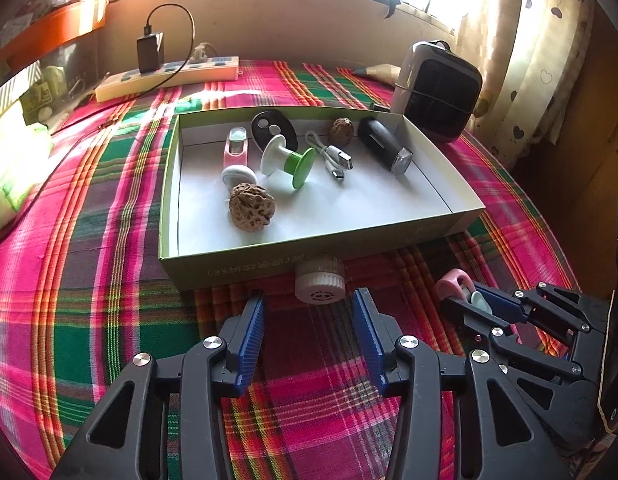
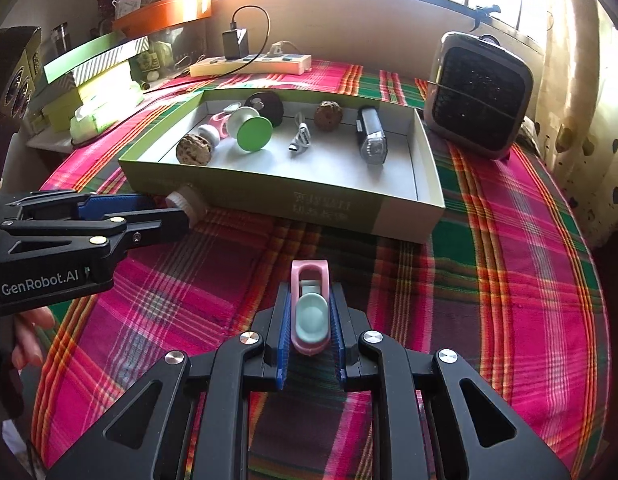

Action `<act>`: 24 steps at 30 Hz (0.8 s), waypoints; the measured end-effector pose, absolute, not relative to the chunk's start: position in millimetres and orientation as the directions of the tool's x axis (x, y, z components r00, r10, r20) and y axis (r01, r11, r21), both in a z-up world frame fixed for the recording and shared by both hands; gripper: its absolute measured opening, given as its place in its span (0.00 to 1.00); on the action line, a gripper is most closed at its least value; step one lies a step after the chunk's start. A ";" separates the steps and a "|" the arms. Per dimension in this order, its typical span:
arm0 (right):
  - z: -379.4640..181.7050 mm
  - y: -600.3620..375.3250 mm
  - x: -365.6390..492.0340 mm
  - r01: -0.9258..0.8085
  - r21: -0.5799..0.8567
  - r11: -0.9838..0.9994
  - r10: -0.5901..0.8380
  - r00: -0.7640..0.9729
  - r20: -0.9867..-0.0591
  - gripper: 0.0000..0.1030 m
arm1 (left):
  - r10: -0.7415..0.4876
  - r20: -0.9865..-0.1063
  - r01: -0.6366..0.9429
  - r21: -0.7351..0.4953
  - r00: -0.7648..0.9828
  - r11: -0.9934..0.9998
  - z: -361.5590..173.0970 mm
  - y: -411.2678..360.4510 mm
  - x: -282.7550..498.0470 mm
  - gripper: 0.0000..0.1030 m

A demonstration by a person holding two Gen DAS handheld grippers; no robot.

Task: Organize objects
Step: 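Grasp the pink-and-white clip with the right gripper while the left gripper grasps the white ridged container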

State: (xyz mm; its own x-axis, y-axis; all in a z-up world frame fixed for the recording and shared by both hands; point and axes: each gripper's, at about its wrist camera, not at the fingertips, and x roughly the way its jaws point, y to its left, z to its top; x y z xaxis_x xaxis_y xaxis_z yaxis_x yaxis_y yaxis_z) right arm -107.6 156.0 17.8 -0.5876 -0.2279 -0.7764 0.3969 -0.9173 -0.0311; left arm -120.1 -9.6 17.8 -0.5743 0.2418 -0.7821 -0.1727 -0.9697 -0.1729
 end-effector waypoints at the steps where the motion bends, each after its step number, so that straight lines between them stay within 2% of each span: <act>1: 17.9 158.5 -108.0 0.393 -0.029 -0.919 -0.226 -0.588 -0.776 0.18 | 0.236 -0.784 -0.172 -0.166 -0.575 -0.971 17.4 -8.1 -121.2 0.42; 22: 18.4 171.4 -118.7 0.387 -0.030 -0.922 -0.223 -0.591 -0.775 0.18 | 0.205 -0.791 -0.165 -0.133 -0.576 -0.977 12.3 2.8 -133.0 0.41; 24: 18.5 170.9 -119.2 0.388 -0.030 -0.921 -0.224 -0.591 -0.775 0.18 | 0.202 -0.791 -0.164 -0.130 -0.577 -0.978 12.0 3.2 -132.9 0.36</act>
